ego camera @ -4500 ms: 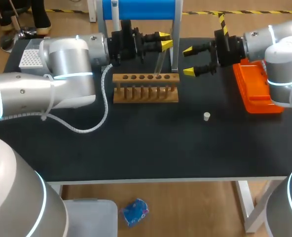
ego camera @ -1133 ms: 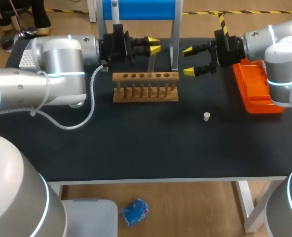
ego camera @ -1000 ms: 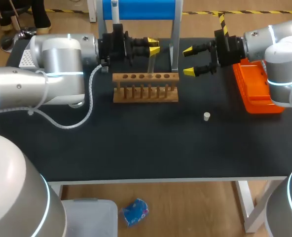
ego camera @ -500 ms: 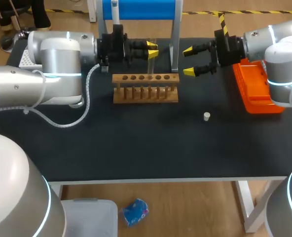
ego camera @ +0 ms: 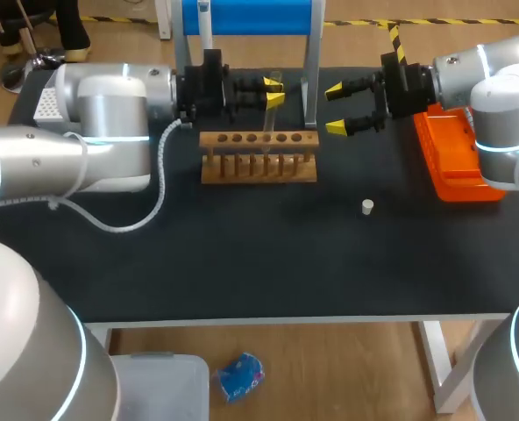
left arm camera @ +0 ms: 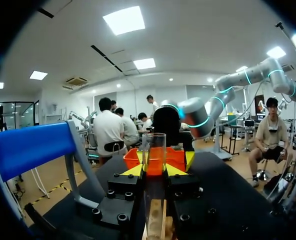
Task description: Invert the test tube, pick up the pipette, mount the tip to pipette, aspirate from beaker and dispense into the tube, eject the tip, return the pipette, and cap with the stopper.
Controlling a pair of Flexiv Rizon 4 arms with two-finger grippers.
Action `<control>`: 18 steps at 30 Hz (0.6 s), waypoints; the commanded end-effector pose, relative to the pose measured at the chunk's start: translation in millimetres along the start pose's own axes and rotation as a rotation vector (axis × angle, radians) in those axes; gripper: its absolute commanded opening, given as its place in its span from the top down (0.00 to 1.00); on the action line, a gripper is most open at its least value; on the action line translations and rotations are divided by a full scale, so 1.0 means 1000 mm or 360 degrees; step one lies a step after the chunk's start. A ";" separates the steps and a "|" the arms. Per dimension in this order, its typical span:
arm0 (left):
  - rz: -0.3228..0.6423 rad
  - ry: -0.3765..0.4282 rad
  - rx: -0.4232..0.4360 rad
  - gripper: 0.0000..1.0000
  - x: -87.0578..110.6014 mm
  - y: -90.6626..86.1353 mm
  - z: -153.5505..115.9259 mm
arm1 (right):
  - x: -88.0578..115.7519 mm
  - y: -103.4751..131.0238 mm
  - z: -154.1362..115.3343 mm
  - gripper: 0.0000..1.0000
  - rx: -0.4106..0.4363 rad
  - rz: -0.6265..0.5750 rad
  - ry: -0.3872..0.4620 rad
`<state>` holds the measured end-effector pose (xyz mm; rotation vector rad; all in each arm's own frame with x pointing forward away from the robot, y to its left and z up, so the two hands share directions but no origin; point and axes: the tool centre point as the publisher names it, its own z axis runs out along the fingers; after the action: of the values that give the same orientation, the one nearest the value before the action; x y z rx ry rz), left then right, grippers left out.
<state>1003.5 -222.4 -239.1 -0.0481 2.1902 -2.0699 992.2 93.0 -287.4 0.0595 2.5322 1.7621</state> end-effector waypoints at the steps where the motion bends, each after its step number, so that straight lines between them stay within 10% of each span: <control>1: 0.0023 -0.0057 0.0090 1.00 0.002 0.005 -0.002 | 0.001 0.000 0.000 0.00 0.0001 -0.0002 -0.0002; 18: 0.0029 -0.0090 0.0147 1.00 0.004 0.013 -0.004 | 0.001 0.000 0.000 0.00 0.0001 -0.0002 -0.0002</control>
<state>1000.8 -215.9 -249.9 -0.0754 2.0592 -2.1282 992.2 92.9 -287.4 0.0596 2.5322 1.7621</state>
